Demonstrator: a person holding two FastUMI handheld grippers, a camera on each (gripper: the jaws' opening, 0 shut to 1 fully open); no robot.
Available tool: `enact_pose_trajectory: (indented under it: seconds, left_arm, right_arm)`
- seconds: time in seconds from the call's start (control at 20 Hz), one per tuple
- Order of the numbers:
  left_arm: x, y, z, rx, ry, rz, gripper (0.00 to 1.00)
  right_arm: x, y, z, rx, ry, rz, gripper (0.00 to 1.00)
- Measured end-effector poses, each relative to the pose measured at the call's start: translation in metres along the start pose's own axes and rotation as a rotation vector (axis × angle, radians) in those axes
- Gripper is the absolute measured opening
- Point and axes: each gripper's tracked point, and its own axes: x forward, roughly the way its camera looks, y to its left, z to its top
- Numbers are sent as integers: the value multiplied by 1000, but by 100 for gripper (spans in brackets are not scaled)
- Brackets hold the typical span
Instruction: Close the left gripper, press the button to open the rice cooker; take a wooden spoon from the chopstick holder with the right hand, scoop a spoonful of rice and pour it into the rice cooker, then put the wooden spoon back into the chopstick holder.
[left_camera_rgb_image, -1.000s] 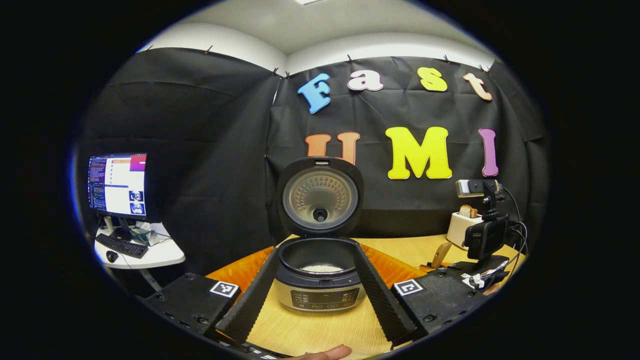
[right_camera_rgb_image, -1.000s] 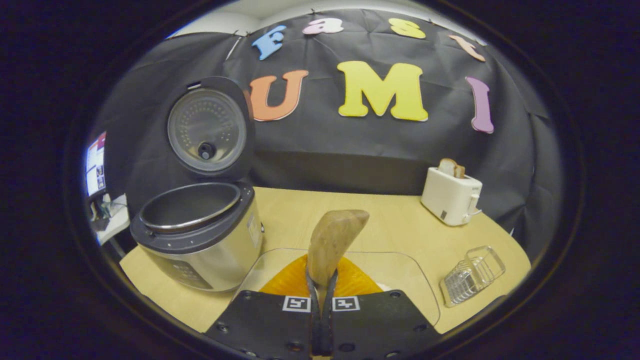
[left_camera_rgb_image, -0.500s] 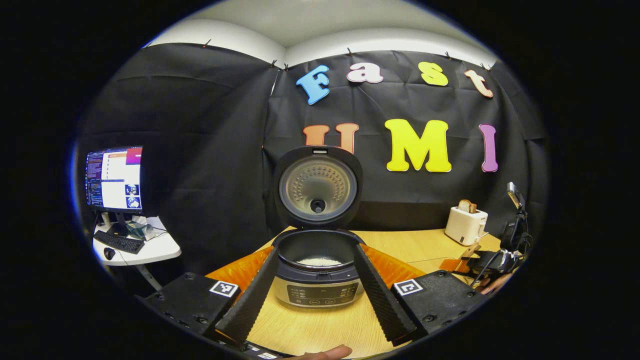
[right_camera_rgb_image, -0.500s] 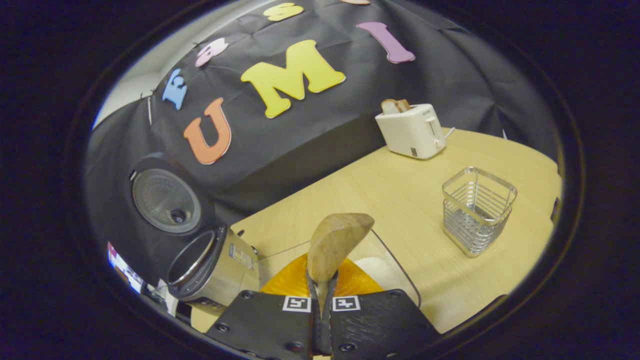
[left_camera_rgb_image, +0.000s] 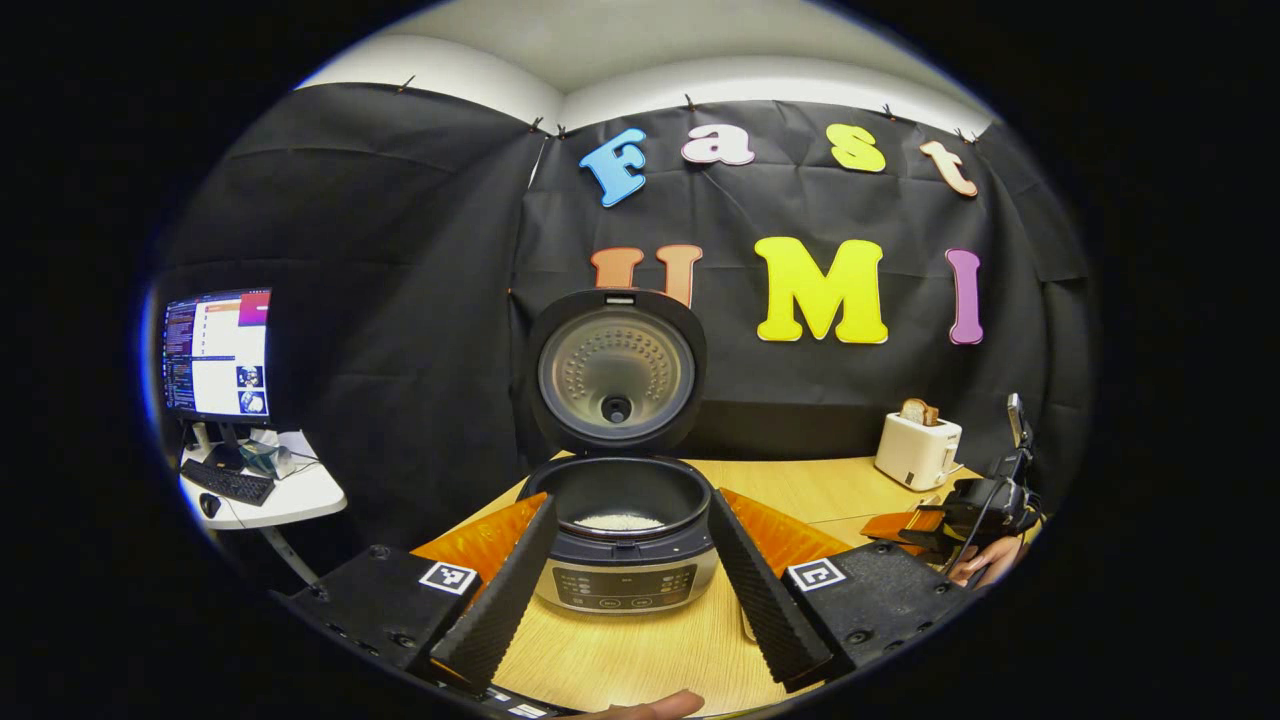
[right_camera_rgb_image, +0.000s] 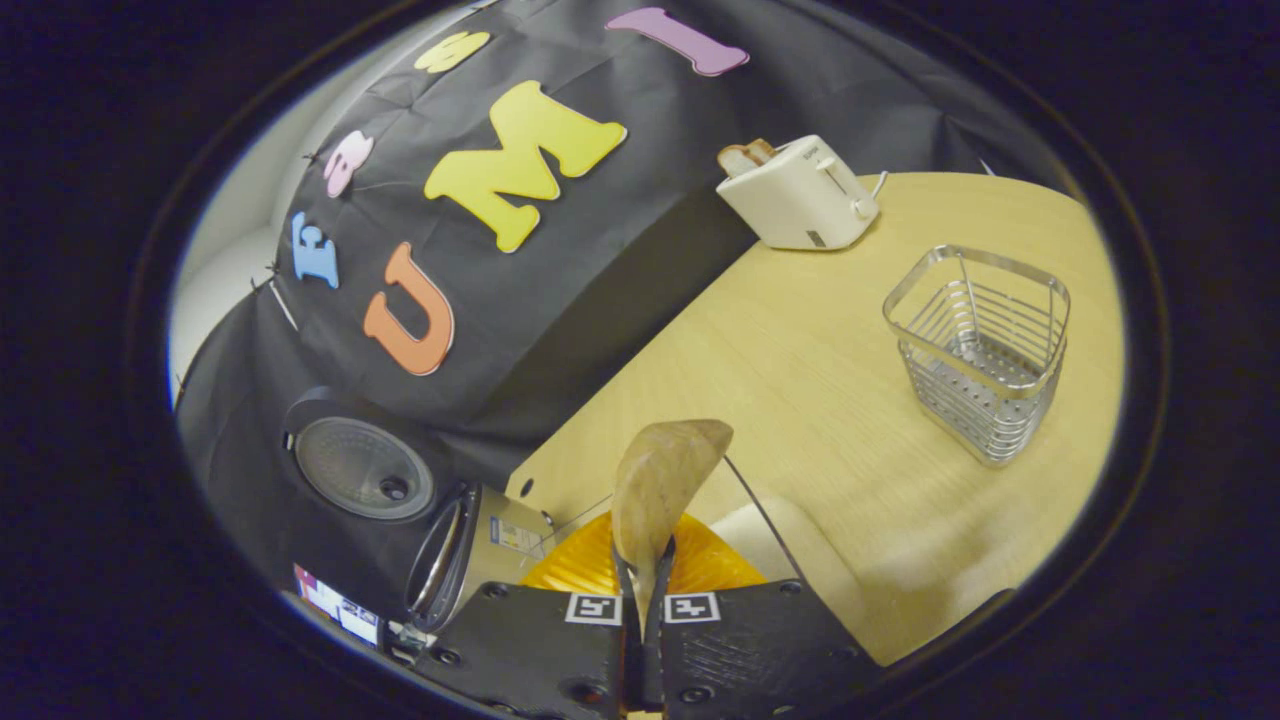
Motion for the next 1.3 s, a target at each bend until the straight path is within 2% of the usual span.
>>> enact_pose_trajectory:
  seconds: [0.2, 0.35, 0.75, 0.95, 1.15, 1.3]
  left_arm:
    - [3, 3, -2, -8, 9, 9, 97]
    - [3, 8, -4, -14, 14, 15, 97]
    - [7, 15, -8, -29, 27, 35, 97]
    - [7, 17, -9, -27, 29, 42, 97]
    - [8, 20, -9, -31, 29, 44, 97]
    - [7, 20, -10, -30, 31, 43, 97]
  right_arm:
    - [-6, 4, -2, 61, 12, 49, 2]
    - [-9, 8, 1, 68, 7, 55, 1]
    - [-38, 14, 37, 124, -66, 127, 0]
    - [-47, 16, 43, 276, -17, 182, 2]
    - [-47, 21, 41, 437, 68, 226, 1]
    - [-52, 38, 39, 446, 99, 252, 1]
